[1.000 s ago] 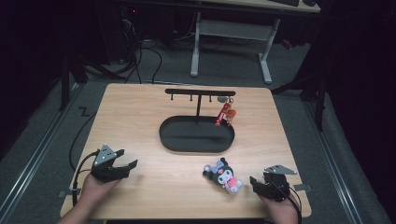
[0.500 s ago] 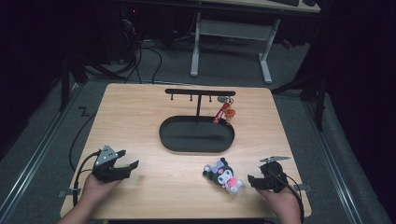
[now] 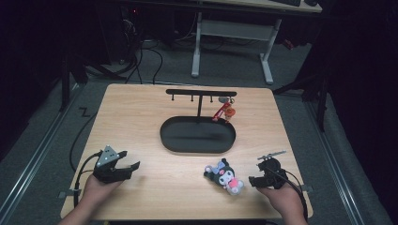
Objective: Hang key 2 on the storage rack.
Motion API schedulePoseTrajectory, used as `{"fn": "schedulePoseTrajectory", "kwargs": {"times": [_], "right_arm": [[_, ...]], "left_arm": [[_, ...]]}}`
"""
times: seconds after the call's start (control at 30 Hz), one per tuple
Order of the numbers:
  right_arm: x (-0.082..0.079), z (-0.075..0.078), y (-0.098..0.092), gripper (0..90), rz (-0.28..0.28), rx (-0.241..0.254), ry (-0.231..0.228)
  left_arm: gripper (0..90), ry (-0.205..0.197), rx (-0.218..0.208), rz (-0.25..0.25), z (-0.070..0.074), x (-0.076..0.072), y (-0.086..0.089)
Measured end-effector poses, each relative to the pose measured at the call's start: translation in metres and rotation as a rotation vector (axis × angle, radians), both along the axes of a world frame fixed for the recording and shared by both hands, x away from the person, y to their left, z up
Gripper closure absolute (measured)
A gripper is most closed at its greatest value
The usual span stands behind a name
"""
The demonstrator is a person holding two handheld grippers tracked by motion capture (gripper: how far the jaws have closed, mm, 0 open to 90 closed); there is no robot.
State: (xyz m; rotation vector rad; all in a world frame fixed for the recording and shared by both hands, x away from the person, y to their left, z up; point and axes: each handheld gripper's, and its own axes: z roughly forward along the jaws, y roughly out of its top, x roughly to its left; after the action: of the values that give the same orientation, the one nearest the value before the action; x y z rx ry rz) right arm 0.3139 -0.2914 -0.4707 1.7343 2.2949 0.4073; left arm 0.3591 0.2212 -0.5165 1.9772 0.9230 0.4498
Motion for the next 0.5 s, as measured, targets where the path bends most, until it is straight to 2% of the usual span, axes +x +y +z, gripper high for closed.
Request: {"fn": "schedulePoseTrajectory", "kwargs": {"times": [0.17, 0.5], "right_arm": [[0.009, 0.006, 0.002, 32.9, 0.025, -0.023, 0.061], [0.018, 0.022, 0.017, 32.0, 0.093, -0.070, 0.132]], "left_arm": [[29.1, 0.003, 0.005, -0.008, 0.000, 0.000, -0.001], [28.1, 0.013, 0.038, -0.028, -0.003, -0.002, -0.006]]}}
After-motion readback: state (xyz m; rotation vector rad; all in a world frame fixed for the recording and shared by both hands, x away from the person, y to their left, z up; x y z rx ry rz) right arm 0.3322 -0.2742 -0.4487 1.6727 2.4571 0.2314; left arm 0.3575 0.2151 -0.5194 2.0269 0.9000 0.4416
